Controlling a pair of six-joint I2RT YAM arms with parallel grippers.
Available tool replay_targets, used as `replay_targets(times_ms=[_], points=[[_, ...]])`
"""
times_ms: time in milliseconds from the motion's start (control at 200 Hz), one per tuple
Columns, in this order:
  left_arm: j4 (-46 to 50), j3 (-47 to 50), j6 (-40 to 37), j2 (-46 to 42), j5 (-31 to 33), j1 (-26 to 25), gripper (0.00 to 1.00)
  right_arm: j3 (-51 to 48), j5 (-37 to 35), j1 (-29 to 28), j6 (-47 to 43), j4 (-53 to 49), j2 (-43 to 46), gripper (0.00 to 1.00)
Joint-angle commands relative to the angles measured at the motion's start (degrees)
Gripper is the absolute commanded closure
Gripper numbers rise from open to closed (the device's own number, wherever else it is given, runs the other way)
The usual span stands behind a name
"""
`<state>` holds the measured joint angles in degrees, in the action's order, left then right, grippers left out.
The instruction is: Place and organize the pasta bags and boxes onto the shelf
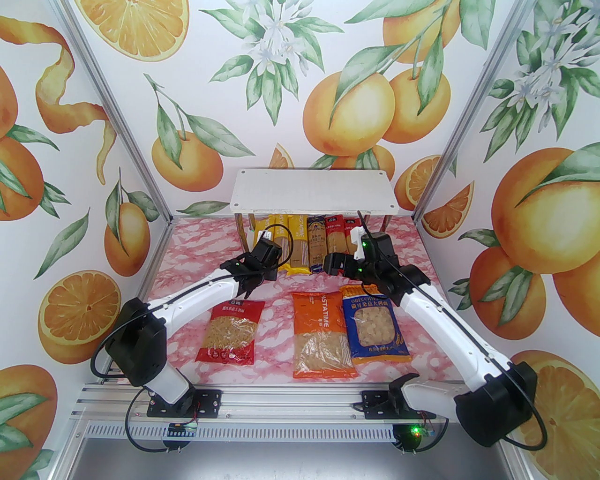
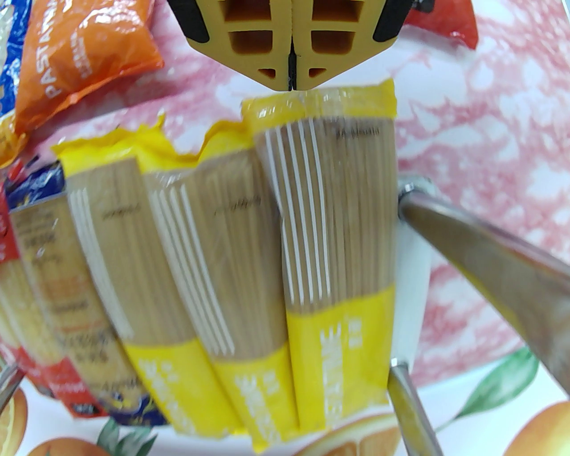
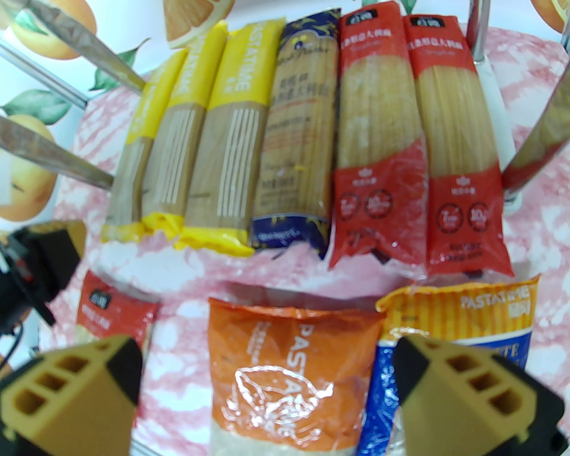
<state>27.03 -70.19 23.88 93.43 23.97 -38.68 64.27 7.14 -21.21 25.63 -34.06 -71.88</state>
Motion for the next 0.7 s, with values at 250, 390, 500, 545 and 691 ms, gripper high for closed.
replay_targets(times_ms=[250,390,500,545,691], points=[[1.7,1.4,0.8,3.2,-3.3,1.2,0.99,-0.5,-0.2,-0.3,0.5,0.1,1.1,0.02],[0.7,2.6,1.7,4.2,-6.7,2.0,1.00,-0.5,-0.5,-0.3,0.5,0.0,0.8,0.02],[0.2,3.4,2.1,5.1,-7.8,2.5,1.00,-0.5,-0.6,-0.3,0.5,0.1,0.7,0.02],[-0.2,3.6,2.1,5.6,-8.2,2.8,0.99,-0.5,-0.7,-0.3,0.5,0.1,0.6,0.02],[-1.9,3.9,2.1,7.6,-9.5,4.6,1.00,-0.4,-0.9,-0.3,0.4,0.0,0.5,0.02]])
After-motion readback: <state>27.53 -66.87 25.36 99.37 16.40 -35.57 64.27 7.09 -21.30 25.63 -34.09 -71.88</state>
